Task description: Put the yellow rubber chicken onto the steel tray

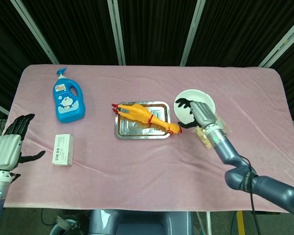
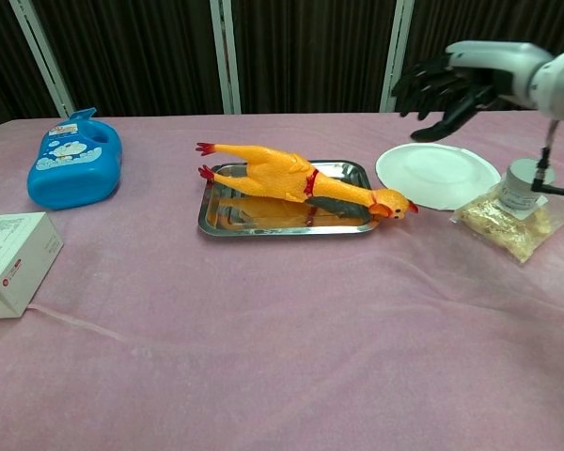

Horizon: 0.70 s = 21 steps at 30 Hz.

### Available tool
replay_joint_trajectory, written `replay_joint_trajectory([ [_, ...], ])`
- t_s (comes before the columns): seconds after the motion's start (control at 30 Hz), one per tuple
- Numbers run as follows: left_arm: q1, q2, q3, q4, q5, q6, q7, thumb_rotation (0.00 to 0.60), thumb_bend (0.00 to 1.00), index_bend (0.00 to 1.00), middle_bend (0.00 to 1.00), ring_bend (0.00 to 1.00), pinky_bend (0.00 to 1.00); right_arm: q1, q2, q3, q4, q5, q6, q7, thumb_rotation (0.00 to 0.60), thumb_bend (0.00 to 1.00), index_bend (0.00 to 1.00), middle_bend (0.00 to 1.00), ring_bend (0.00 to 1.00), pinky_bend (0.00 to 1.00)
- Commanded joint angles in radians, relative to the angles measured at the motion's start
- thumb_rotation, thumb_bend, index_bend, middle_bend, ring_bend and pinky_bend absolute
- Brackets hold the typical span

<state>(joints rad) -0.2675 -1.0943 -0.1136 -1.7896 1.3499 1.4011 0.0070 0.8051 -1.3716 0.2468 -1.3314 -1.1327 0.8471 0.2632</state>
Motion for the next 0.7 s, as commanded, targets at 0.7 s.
replay_joint_trajectory([
  [0.7, 0.183, 0.012, 0.106, 0.100, 0.136, 0.200, -0.063, 0.600, 0.05, 0.06, 0.06, 0.03, 0.08, -0.554, 0.164, -0.222, -0.258, -0.178, 0.702, -0.283, 0.600, 0.28, 0.00, 0.15, 0.03, 0.17],
])
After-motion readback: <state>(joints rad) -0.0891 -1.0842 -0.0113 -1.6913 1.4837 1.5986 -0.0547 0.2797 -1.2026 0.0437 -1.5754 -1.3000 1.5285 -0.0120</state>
